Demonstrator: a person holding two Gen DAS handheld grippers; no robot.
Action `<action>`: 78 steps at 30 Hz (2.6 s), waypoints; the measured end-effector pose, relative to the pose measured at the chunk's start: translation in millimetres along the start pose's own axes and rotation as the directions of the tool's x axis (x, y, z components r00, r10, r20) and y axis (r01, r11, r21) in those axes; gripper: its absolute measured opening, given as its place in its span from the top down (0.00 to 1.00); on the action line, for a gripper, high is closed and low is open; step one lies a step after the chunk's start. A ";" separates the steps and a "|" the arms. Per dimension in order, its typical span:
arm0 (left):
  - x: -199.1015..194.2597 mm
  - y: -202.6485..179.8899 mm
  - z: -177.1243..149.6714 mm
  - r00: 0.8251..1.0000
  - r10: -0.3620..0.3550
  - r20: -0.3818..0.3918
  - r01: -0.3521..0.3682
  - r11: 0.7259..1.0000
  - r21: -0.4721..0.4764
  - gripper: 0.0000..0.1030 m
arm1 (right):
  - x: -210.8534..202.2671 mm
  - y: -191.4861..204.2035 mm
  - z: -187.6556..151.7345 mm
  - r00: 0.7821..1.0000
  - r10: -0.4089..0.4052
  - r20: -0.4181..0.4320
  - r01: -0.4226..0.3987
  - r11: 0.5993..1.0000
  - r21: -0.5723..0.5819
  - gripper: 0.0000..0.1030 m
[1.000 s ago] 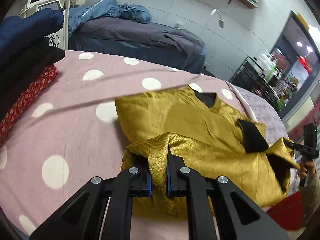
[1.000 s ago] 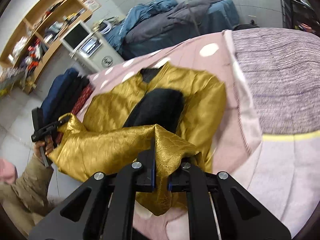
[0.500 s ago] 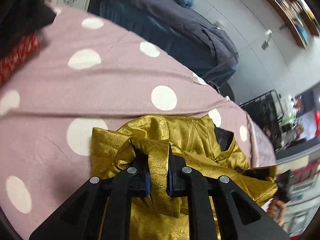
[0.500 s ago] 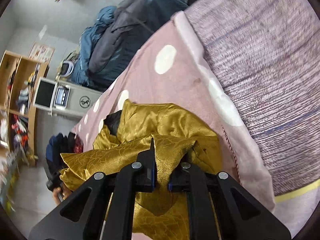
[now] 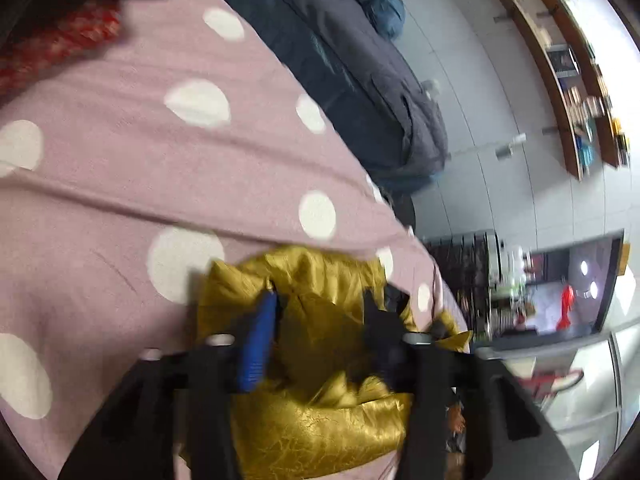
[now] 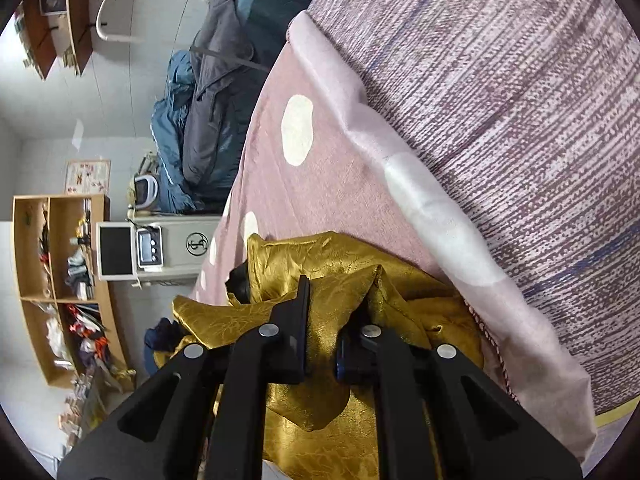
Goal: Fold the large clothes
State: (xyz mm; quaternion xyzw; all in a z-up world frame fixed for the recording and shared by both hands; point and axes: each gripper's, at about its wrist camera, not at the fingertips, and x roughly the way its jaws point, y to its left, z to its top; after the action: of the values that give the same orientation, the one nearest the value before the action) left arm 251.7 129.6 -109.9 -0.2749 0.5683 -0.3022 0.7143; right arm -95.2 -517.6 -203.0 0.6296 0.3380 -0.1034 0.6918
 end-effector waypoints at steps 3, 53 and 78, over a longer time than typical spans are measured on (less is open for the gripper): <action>-30.9 12.9 5.7 0.991 0.000 0.136 0.008 0.998 -0.057 0.12 | -7.2 -9.7 1.1 0.999 0.025 0.023 -0.026 0.998 0.055 0.91; 151.2 -110.9 -233.0 0.744 0.598 0.300 -0.627 0.468 0.622 0.05 | 55.5 54.1 -221.8 0.797 -0.507 0.329 0.584 0.505 -0.635 0.04; 106.6 -107.0 -215.1 0.862 0.485 0.147 -0.463 0.636 0.617 0.06 | 1.3 69.8 -236.6 0.860 -0.345 0.375 0.509 0.627 -0.590 0.05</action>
State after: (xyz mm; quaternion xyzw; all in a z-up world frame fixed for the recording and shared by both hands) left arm 46.9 -31.7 -143.7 0.1456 0.4959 -0.2815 0.8084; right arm -134.3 -281.7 -142.8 0.2220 0.4112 -0.2076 0.8594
